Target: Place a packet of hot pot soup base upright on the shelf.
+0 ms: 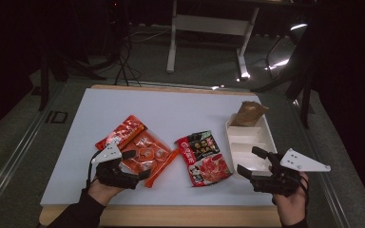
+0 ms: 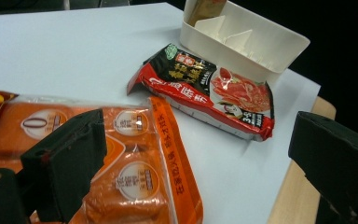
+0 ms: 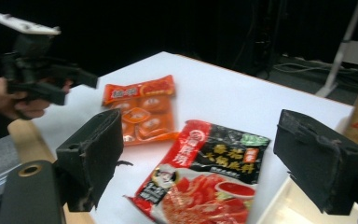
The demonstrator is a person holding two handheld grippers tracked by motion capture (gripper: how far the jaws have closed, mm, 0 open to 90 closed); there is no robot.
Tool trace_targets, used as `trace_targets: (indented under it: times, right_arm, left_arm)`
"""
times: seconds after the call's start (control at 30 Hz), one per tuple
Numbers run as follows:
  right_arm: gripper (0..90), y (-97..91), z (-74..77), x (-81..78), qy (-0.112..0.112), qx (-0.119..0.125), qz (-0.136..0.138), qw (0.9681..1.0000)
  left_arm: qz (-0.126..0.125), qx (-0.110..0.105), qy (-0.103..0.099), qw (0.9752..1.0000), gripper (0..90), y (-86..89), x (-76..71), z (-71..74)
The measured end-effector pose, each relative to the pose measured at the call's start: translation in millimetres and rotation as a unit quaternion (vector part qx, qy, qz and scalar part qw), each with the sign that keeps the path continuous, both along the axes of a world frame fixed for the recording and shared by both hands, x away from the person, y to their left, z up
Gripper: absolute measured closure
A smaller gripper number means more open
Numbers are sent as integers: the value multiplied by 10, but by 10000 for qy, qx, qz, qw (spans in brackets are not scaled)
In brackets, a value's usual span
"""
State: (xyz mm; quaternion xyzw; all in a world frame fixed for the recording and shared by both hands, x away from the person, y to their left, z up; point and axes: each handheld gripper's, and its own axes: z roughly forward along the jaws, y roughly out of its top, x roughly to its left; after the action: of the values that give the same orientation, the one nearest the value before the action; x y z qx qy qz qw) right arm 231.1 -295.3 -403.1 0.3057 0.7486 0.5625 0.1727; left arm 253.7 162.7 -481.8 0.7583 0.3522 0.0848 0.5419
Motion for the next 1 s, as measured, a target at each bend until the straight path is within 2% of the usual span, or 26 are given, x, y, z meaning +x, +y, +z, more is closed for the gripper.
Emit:
trace_targets:
  times: [0.17,0.27,0.33,0.4,0.5,0.7,0.77,0.9,1.0]
  right_arm:
    - [155,33,-63,-104,-16,-28,54,10000]
    - [151,38,-108,-145,24,68,122,9999]
    - [151,40,-137,-154,-53,96,132,9999]
    - [154,46,-151,-151,30,58,96,9999]
    - [156,51,-168,-145,149,44,142,9998]
    - [145,72,-203,-155,-73,-109,17,9999]
    - [142,71,-216,-149,-84,-158,-26,9998]
    - [134,50,-240,-138,-119,-134,-129,9998]
    - [135,34,-244,-141,-86,-65,-85,9999]
  left_arm:
    - [0,-24,80,10000,54,-51,74,36]
    - [-12,13,61,10000,54,-75,112,63]
    - [8,28,7,10000,54,-93,139,85]
    - [9,46,-65,10000,78,-111,154,104]
    - [-37,64,-64,10000,77,-160,193,120]
    - [-118,108,16,9999,78,-292,322,122]
    - [-145,124,28,9998,78,-341,371,124]
    - [-228,201,26,9995,78,-454,452,134]
    - [-292,261,3,9992,78,-542,493,149]
